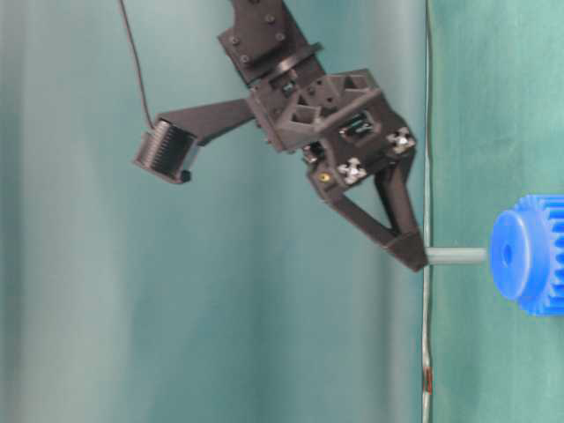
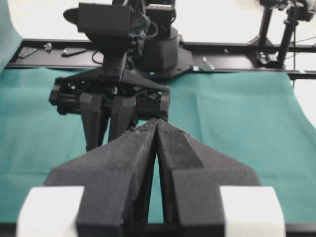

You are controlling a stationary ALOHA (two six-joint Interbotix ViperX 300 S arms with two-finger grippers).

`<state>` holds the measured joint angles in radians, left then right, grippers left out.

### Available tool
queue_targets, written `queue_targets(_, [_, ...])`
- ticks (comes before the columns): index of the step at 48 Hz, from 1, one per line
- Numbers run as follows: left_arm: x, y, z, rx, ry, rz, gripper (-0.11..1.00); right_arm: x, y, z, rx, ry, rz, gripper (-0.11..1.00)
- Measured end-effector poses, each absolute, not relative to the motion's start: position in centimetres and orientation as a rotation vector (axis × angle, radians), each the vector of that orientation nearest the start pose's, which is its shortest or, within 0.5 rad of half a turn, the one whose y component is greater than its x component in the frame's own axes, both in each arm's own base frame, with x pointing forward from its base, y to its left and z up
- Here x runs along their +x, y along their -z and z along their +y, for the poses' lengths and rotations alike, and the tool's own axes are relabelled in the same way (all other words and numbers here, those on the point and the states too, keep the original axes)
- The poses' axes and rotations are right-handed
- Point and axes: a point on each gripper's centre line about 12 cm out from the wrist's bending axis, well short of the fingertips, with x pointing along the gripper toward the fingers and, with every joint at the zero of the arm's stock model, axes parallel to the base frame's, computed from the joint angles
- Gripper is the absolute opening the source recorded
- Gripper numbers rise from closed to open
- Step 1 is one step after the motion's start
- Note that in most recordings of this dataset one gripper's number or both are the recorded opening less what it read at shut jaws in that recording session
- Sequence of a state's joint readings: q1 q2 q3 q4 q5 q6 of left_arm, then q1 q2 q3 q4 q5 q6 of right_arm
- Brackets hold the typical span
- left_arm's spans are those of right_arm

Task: Insert the shaft placed at a random location into the center hole of the medium gear at another random location.
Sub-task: 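Carry the shaft left and position it above the blue gear's hole, then lower the shaft into the gear's center hole with the right gripper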

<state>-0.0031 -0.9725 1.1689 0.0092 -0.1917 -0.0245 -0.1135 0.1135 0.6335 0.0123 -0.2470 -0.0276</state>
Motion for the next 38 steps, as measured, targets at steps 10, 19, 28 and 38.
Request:
queue_targets(10, [19.8, -28.6, -0.1, -0.016, 0.006, 0.005, 0.00, 41.7, -14.6, -4.8, 0.015, 0.111, 0.520, 0.13])
queue_targets(19, [19.8, -28.6, -0.1, -0.016, 0.005, 0.005, 0.00, 41.8, -14.4, -4.8, 0.013, 0.110, 0.519, 0.13])
queue_targets(28, [19.8, -28.6, -0.1, -0.016, 0.005, 0.006, 0.00, 41.8, -14.4, -4.8, 0.015, 0.110, 0.517, 0.13])
queue_targets(38, [19.8, -28.5, -0.1, -0.014, 0.005, 0.011, 0.00, 41.7, -15.4, -4.9, 0.013, 0.113, 0.496, 0.13])
